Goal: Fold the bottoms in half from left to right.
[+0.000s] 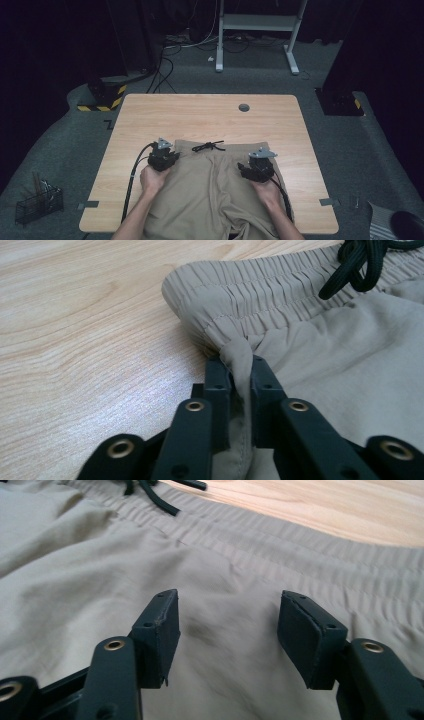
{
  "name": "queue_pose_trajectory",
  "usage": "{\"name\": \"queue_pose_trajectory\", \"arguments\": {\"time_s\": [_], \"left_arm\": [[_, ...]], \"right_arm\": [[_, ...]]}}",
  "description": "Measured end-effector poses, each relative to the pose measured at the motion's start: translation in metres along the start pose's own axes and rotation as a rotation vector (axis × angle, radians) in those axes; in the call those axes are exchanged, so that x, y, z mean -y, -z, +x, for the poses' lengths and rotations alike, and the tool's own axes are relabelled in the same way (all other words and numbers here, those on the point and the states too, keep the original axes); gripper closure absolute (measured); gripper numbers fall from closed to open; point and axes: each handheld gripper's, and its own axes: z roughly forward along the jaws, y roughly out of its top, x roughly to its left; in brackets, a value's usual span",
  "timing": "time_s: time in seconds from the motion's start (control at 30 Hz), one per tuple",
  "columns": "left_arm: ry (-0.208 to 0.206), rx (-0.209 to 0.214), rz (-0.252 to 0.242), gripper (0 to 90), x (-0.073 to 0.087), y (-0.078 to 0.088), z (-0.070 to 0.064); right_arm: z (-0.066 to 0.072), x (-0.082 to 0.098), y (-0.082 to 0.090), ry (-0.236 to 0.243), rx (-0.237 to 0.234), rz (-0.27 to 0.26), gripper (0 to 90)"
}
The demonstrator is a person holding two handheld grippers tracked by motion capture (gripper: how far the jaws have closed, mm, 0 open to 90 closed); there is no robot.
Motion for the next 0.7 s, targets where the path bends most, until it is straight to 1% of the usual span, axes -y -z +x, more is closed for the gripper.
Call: {"name": "queue_pose_trajectory", "arguments": {"time_s": [0.07, 0.13, 0.17, 0.3, 0.37, 0.43, 0.47, 0.5, 0.57, 0.6, 0.7], "left_arm": [[-0.004, 0.002, 0.003, 85.4, -0.002, 0.001, 0.000], [-0.008, 0.005, 0.002, 85.8, -0.002, 0.002, 0.000], [-0.008, 0.014, -0.007, 85.8, -0.003, 0.005, 0.001], [-0.005, 0.032, -0.031, 86.0, -0.007, 0.012, 0.002], [0.005, 0.049, -0.046, 86.1, -0.008, 0.015, 0.003], [0.019, 0.062, -0.055, 86.3, -0.009, 0.018, 0.004], [0.019, 0.062, -0.055, 86.3, -0.009, 0.018, 0.004], [0.031, 0.078, -0.062, 86.4, -0.009, 0.020, 0.005], [0.039, 0.090, -0.074, 86.5, -0.011, 0.023, 0.006], [0.053, 0.102, -0.082, 86.5, -0.011, 0.025, 0.006], [0.041, 0.104, -0.082, 86.5, -0.015, 0.027, 0.006]], "right_arm": [[0.004, -0.001, -0.006, 0.008, -0.004, 0.015, 38.2], [0.004, -0.001, -0.007, 0.016, 0.001, 0.014, 37.5], [0.006, 0.000, -0.008, 0.027, 0.012, 0.016, 36.4], [0.006, 0.000, -0.009, 0.024, 0.005, 0.024, 35.1], [0.006, 0.001, -0.011, 0.020, 0.003, 0.031, 34.2], [0.007, 0.001, -0.014, 0.029, 0.003, 0.043, 33.0], [0.007, 0.001, -0.014, 0.029, 0.003, 0.043, 33.0], [0.007, 0.001, -0.015, 0.020, -0.002, 0.041, 32.6], [0.007, 0.001, -0.016, 0.022, -0.002, 0.037, 32.3], [0.007, 0.001, -0.016, 0.021, -0.004, 0.034, 32.0], [0.007, 0.001, -0.018, 0.019, -0.008, 0.030, 31.6]]}}
